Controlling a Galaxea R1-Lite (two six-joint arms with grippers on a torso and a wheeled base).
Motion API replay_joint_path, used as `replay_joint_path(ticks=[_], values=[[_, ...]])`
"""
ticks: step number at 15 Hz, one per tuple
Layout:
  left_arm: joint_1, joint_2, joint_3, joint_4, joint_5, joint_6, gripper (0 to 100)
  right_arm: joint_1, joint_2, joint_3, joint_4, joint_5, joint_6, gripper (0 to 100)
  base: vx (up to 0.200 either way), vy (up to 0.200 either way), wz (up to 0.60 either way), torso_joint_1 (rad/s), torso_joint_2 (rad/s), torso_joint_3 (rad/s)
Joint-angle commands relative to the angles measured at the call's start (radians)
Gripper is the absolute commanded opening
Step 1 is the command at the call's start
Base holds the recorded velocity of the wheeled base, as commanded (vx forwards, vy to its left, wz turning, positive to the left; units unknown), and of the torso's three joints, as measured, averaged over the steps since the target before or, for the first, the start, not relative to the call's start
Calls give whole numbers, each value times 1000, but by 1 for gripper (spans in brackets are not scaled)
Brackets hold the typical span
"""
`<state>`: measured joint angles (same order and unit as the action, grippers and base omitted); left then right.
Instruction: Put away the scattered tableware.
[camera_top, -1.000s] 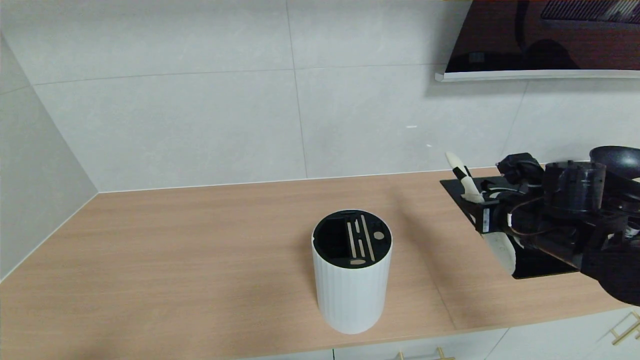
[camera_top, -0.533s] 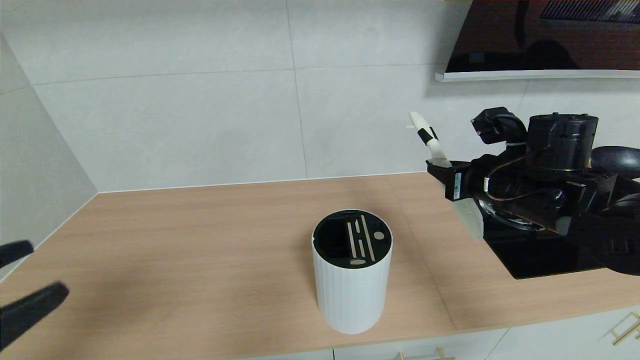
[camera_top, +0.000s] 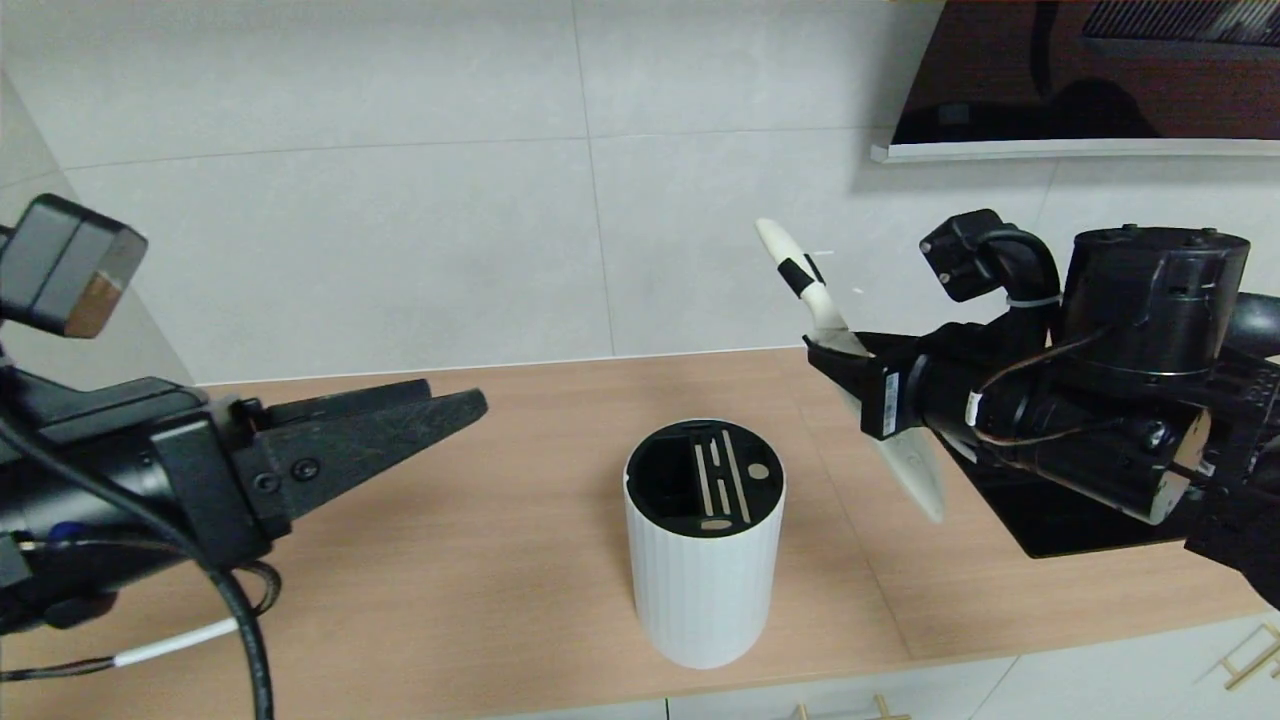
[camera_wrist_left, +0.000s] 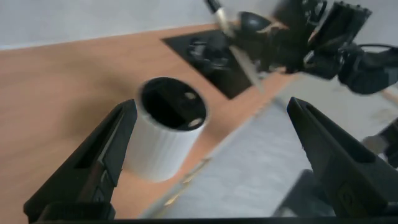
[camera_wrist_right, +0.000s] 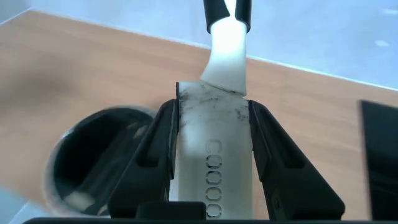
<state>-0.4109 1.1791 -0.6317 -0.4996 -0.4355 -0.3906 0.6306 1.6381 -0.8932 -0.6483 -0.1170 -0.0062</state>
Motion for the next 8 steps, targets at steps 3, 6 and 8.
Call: replay_joint_path(ticks=[3, 6, 8], values=[[-75, 126, 29, -154, 6, -169, 100, 81, -9, 16, -4, -1, 12, 0, 0, 0, 0, 0, 0, 0], [-91, 178, 29, -290, 20, -312, 100, 162, 12, 7, -5, -1, 83, 0, 0, 0, 0, 0, 0, 0], [-101, 228, 29, -361, 83, -327, 100, 198, 34, -15, -4, -1, 132, 0, 0, 0, 0, 0, 0, 0]])
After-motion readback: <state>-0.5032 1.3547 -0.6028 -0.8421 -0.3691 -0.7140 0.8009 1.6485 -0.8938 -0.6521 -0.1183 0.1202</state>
